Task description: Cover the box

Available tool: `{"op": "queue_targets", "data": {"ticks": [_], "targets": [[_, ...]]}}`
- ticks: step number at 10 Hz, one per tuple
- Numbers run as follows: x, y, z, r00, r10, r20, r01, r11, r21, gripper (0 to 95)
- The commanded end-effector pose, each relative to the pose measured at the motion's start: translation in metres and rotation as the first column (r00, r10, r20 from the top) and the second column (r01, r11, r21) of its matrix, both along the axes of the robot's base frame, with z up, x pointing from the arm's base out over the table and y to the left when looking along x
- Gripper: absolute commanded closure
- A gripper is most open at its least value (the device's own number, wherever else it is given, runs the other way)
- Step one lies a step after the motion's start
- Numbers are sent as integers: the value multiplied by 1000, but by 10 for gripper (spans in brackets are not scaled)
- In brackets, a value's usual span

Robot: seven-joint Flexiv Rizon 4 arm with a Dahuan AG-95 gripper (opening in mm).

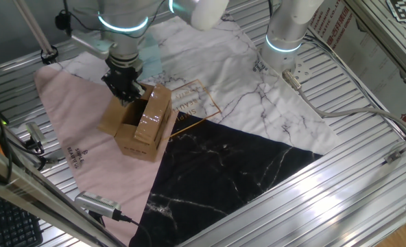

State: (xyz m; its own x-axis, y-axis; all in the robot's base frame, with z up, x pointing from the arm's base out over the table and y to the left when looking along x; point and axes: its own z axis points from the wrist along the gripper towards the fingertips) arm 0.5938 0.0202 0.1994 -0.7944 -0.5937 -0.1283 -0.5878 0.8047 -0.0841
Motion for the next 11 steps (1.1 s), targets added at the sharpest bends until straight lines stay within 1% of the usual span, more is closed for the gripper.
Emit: {"op": "queue_targets", "data": {"ticks": [1,2,3,5,6,7,8,9,11], "targets": [[1,0,-1,999,12,-30,-12,1000,-12,950],[1,0,-1,999,16,-33,-16,1000,-13,950],[4,-1,0,999,24,-36,-25,1000,-13,950],[16,-3,5,998,31,-53,-32,999,-14,950],[25,-7,11,998,37,-58,-38,999,-16,950],[34,-13,16,997,43,-67,-44,999,-10,950],[46,-24,23,995,65,-74,-66,998,-9,950],[50,-33,28,995,70,-75,-70,998,5,950],[49,-42,26,995,79,-68,-79,997,8,950]]}}
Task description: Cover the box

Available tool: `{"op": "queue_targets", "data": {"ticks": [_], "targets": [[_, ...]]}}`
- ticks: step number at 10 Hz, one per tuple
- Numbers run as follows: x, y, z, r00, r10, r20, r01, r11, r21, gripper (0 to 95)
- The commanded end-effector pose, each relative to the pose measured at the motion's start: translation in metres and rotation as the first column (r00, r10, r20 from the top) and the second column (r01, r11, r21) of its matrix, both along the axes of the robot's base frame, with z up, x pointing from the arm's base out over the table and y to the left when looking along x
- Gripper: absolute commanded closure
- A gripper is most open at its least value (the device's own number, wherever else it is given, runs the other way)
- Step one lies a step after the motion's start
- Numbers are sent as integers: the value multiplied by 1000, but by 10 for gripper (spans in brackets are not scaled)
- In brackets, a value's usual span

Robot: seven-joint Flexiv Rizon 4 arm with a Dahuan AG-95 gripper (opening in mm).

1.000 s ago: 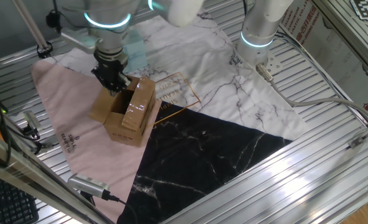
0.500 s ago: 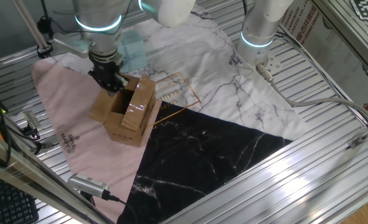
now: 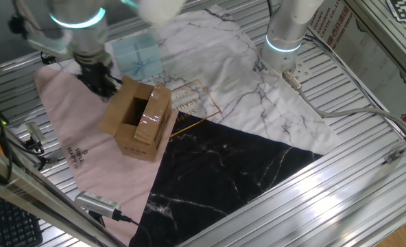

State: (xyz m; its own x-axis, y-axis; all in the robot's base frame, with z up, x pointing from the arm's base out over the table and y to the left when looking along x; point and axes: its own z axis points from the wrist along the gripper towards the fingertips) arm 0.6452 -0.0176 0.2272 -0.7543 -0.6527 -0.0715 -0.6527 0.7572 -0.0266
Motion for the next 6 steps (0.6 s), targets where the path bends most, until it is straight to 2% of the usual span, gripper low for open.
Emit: {"op": "queue_targets", "data": {"ticks": [1,3,6], "targets": [[-3,-9,-7,1000,9,21,-9,1000,3,950],[-2,-15,-17,999,23,32,-23,1000,9,950],[0,-18,-27,998,46,40,-46,999,-5,950]]}}
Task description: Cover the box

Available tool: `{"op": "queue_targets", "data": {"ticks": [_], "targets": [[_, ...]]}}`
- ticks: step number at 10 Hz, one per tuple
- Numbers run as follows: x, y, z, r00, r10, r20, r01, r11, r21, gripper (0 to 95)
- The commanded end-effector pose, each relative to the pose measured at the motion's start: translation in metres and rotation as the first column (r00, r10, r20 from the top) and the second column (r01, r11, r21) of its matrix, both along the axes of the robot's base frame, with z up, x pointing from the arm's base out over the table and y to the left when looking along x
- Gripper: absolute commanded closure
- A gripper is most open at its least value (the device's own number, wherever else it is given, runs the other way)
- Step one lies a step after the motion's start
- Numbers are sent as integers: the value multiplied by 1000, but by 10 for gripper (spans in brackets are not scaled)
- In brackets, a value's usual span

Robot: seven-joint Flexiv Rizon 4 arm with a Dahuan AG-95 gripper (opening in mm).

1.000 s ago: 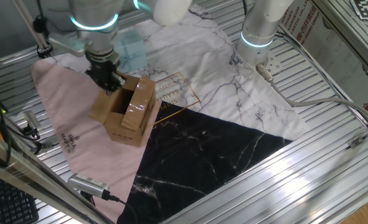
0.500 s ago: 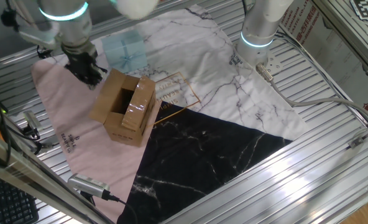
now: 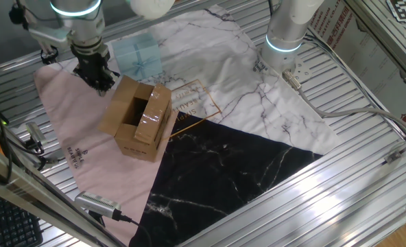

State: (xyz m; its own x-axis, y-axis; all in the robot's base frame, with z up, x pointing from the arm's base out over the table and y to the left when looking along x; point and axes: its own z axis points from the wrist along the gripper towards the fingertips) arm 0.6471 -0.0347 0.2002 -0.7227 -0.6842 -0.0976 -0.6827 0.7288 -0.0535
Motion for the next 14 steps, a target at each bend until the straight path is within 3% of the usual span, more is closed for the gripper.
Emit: {"op": "queue_targets", "data": {"ticks": [1,4,9,14], "targets": [[1,-2,-5,1000,15,5,-15,1000,-6,950],[9,-7,-7,998,62,10,-62,998,-17,950],[12,-13,-19,994,107,32,-106,994,-25,950],[12,-13,-30,988,153,37,-152,988,-24,950]]}}
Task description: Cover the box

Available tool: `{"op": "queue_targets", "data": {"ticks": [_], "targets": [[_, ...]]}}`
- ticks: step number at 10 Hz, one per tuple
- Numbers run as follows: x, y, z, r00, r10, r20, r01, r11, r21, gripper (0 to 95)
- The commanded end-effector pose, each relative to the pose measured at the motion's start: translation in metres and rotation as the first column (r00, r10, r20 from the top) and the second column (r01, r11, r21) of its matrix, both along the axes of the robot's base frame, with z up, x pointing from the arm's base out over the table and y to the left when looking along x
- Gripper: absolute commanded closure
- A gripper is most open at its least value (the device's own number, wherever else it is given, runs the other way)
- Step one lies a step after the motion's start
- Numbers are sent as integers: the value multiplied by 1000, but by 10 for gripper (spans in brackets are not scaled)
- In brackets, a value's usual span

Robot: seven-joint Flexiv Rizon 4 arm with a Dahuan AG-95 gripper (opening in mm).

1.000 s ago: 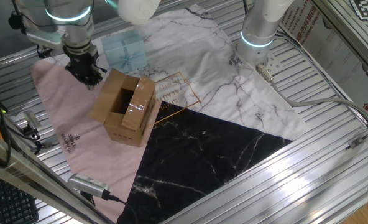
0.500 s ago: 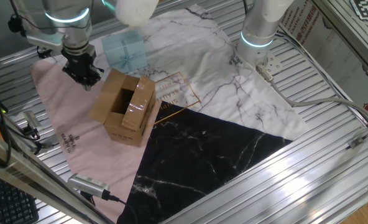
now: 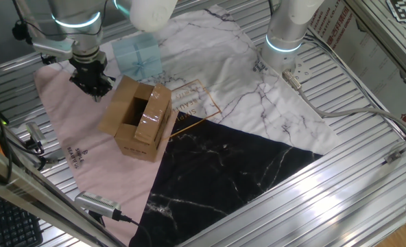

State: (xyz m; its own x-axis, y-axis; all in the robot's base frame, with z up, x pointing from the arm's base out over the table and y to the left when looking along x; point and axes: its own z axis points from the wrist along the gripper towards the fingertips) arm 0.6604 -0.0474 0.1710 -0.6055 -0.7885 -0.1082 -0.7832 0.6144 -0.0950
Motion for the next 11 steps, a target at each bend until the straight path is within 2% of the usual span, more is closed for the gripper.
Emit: {"op": "queue_targets", "data": {"ticks": [1,7,11], "targets": [[-2,0,-2,1000,-1,1,1,1000,1,950],[-13,2,-8,999,-38,-7,38,999,38,950],[-17,7,-14,999,-49,-2,49,998,42,950]]}}
